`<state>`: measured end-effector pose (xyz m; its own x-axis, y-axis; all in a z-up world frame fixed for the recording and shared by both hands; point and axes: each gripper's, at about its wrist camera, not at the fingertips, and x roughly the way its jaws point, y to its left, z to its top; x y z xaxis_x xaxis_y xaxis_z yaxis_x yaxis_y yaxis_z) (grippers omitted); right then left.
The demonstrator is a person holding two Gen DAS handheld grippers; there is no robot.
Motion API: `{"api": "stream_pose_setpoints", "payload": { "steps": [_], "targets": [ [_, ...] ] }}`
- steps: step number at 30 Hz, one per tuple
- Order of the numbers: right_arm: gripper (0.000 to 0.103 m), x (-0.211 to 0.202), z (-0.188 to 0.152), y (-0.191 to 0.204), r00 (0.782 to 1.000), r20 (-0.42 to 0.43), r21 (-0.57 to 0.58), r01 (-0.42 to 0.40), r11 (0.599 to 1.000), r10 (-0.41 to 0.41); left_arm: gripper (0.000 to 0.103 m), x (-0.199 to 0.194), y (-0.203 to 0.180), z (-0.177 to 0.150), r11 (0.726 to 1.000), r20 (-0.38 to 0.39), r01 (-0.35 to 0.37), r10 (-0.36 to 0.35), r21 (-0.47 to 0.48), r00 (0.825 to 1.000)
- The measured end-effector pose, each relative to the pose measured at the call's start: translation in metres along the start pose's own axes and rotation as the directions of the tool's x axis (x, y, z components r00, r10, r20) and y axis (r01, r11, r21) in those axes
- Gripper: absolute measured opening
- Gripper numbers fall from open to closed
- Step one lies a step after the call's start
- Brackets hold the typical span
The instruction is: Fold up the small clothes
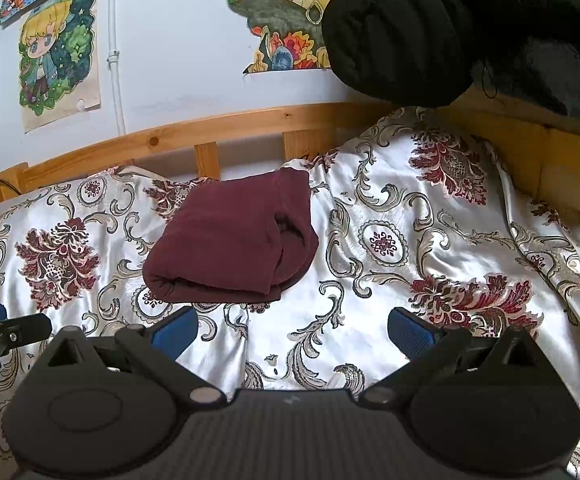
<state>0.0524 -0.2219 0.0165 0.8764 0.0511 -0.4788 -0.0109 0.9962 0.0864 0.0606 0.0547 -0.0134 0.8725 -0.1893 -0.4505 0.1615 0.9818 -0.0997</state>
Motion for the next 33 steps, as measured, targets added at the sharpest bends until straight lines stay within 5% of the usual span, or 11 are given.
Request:
{"api": "stream_pose_setpoints", "payload": {
  "steps": [33],
  "targets": [
    [0.103, 0.0012, -0.0005, -0.0006, 1.000, -0.014, 0.009, -0.002, 1.000, 0.002, 0.102, 0.0022, 0.0021, -0.0029, 1.000, -0.012, 0.006, -0.006, 0.006, 1.000]
  ]
}}
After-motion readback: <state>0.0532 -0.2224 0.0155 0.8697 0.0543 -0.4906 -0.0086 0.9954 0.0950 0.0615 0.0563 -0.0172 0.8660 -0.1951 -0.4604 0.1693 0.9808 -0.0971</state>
